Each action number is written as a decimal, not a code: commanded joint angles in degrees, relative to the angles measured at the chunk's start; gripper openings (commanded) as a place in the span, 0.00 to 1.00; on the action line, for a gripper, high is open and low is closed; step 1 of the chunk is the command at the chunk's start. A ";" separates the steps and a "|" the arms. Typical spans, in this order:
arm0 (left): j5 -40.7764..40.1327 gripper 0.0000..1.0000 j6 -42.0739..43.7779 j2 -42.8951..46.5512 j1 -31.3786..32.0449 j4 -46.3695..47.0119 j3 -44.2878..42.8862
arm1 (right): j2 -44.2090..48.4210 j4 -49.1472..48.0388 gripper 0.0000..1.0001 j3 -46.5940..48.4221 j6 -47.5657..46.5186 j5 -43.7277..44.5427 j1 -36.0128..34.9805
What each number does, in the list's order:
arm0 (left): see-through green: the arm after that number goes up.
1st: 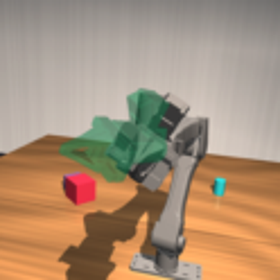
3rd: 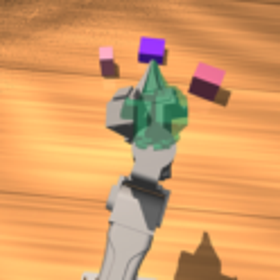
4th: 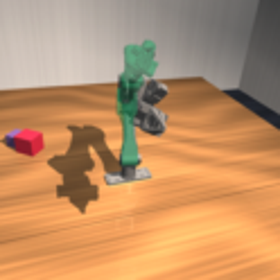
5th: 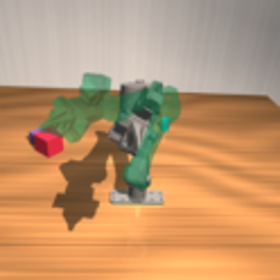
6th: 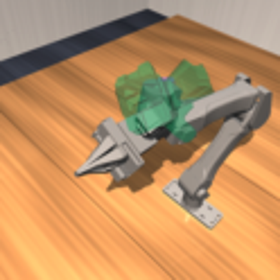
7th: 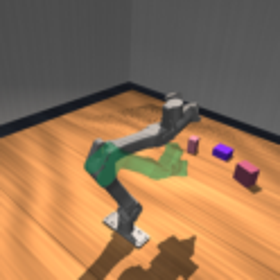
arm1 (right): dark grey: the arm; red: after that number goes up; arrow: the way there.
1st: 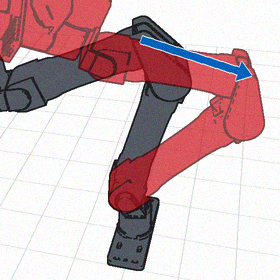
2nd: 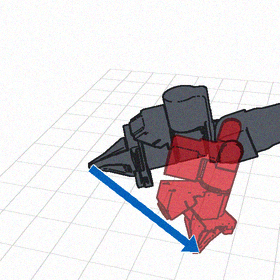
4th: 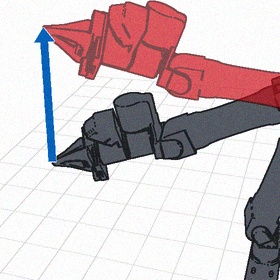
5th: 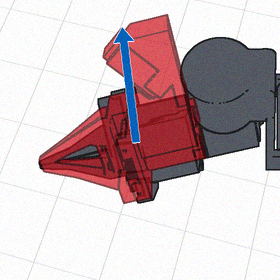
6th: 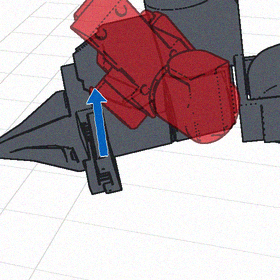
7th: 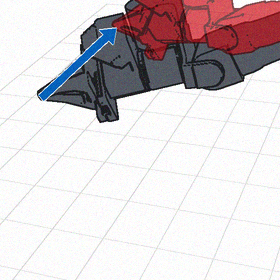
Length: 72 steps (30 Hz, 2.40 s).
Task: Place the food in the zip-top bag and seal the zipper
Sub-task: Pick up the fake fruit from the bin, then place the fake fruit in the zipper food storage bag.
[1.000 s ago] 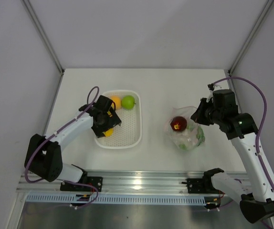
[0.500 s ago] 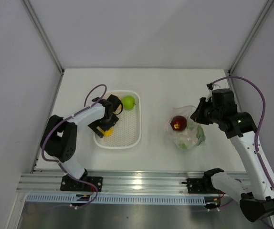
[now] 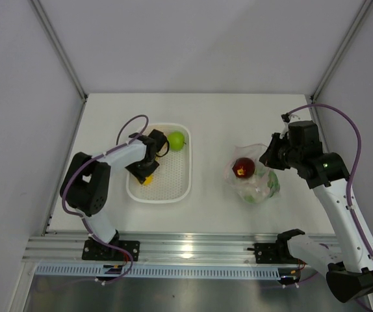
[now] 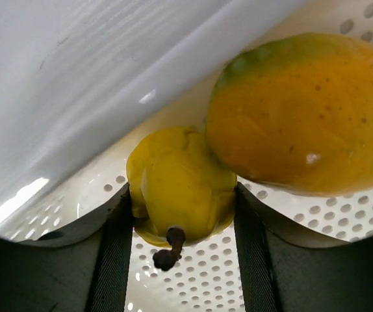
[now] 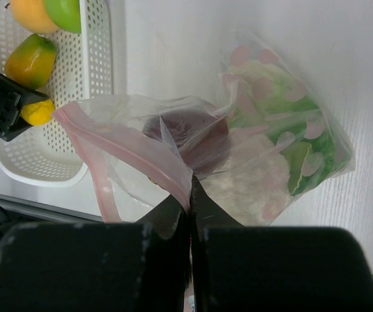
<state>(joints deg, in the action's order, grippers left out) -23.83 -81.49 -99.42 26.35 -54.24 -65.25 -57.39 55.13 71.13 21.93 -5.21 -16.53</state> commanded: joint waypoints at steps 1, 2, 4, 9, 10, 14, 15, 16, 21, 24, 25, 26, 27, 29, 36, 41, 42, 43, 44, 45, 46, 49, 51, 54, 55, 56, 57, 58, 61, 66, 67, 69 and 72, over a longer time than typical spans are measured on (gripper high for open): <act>-0.25 0.19 1.86 2.81 1.77 2.73 0.92 | -0.01 -1.08 0.00 1.02 -0.75 1.08 0.01; -0.25 0.14 2.13 3.43 2.73 2.73 0.74 | -0.27 -1.08 0.00 1.11 -0.66 1.17 0.01; 0.28 0.07 3.00 5.71 3.62 2.73 0.57 | -0.71 -0.73 0.00 1.55 -0.67 1.52 0.01; 0.63 0.01 5.11 13.18 9.59 -0.95 -3.64 | -2.73 0.06 0.00 3.48 -0.31 1.61 0.01; -0.33 0.01 6.42 14.85 11.08 -1.31 -4.35 | -2.82 0.06 0.00 3.75 -0.23 1.52 -0.08; 4.21 0.01 15.29 23.45 17.50 6.29 -8.75 | -3.00 1.29 0.00 5.15 -0.66 2.48 -0.17; 6.93 0.01 20.88 25.13 17.94 9.90 -7.36 | -2.82 2.07 0.00 5.68 -0.66 2.84 -0.16; 10.35 0.01 22.94 26.89 17.95 14.03 -6.39 | -2.82 2.34 0.00 5.94 -0.66 3.01 -0.16; 33.74 0.01 30.15 28.95 18.39 36.99 -4.77 | -4.49 4.63 0.00 9.10 -0.84 0.56 -0.78; 40.78 0.01 32.44 23.94 20.49 42.07 -7.25 | -3.70 4.37 0.00 9.55 -0.05 -0.23 -1.04; 42.54 0.01 32.10 23.05 20.85 44.37 -7.08 | -3.79 4.37 0.00 9.81 0.21 -0.67 -1.22; 46.04 0.01 31.05 22.17 21.20 47.00 -7.08 | -4.13 4.80 0.00 9.99 0.39 -1.28 -1.31; 46.77 0.01 30.96 21.12 22.59 50.95 -6.65 | -4.57 5.24 0.00 10.51 0.39 -2.25 -1.57; 45.82 0.01 32.35 20.06 24.18 51.95 -8.13 | -5.28 5.77 0.00 11.83 0.57 -2.61 -2.36; 45.55 0.01 34.82 16.27 28.84 52.75 -9.89 | -5.10 5.07 0.00 12.45 2.50 -2.70 -3.33; 40.81 0.01 40.34 15.14 30.78 49.94 -10.24 | -3.87 3.49 0.00 11.75 3.90 -4.00 -3.68; 39.23 0.01 41.06 14.69 31.30 48.97 -11.38 | -4.05 3.58 0.00 11.92 3.99 -4.62 -3.77; 36.52 0.01 41.67 14.17 31.66 48.62 -11.56 | -3.88 3.40 0.00 11.84 4.43 -4.89 -3.85; 35.80 0.01 42.38 12.94 31.83 48.26 -12.17 | -3.70 3.14 0.00 11.75 4.78 -4.72 -4.03; 35.18 0.02 42.30 11.89 32.01 47.65 -12.96 | -3.35 2.96 0.00 11.66 5.05 -4.63 -3.94; 34.91 0.03 42.21 10.75 32.01 46.86 -13.75 | -3.52 2.70 0.00 11.83 5.31 -4.63 -3.94; 33.42 0.07 41.94 6.17 32.01 40.72 -18.92 | -4.49 2.52 0.00 14.11 6.10 -5.86 -4.21; 32.62 0.10 41.68 5.03 32.01 40.35 -18.86 | -4.49 2.26 0.00 14.99 7.24 -6.04 -4.64; 31.92 0.12 40.98 4.41 32.10 39.04 -18.59 | -3.79 1.12 0.00 15.00 8.38 -4.99 -4.74; 32.09 0.12 40.80 4.32 32.10 39.21 -18.07 | -3.96 1.03 0.00 15.26 8.48 -4.98 -4.73; 33.14 0.12 40.97 4.41 32.10 39.64 -17.63 | -4.57 1.29 0.00 15.79 8.48 -5.16 -4.82; 34.20 0.12 41.24 4.41 32.10 40.26 -17.28 | -4.93 1.47 0.00 16.05 8.48 -5.25 -4.74; 35.34 0.13 41.67 4.41 32.10 41.92 -17.19 | -5.02 1.29 0.00 16.23 8.56 -5.33 -4.91; 42.10 0.25 42.29 3.79 32.10 44.30 -16.84 | -4.93 1.03 0.00 16.41 8.65 -4.63 -4.74; 48.00 0.55 44.14 4.84 32.54 46.77 -14.38 | -5.63 1.20 0.00 16.14 8.04 -3.58 -4.65; 47.74 0.58 45.53 5.28 32.54 46.42 -14.20 | -5.63 1.38 0.00 16.23 7.60 -3.49 -4.56; 45.73 0.69 47.03 7.04 32.54 44.23 -13.15 | -5.20 1.12 0.00 15.71 7.51 -2.01 -4.47; 41.33 0.83 50.11 10.20 32.54 41.15 -11.92 | -5.19 1.81 0.00 14.83 6.81 -1.81 -4.12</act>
<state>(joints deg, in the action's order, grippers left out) 19.22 -36.34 -94.21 58.39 -10.22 -78.32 -63.22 61.01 83.81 28.88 -8.21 -21.19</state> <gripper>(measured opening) 0.800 0.002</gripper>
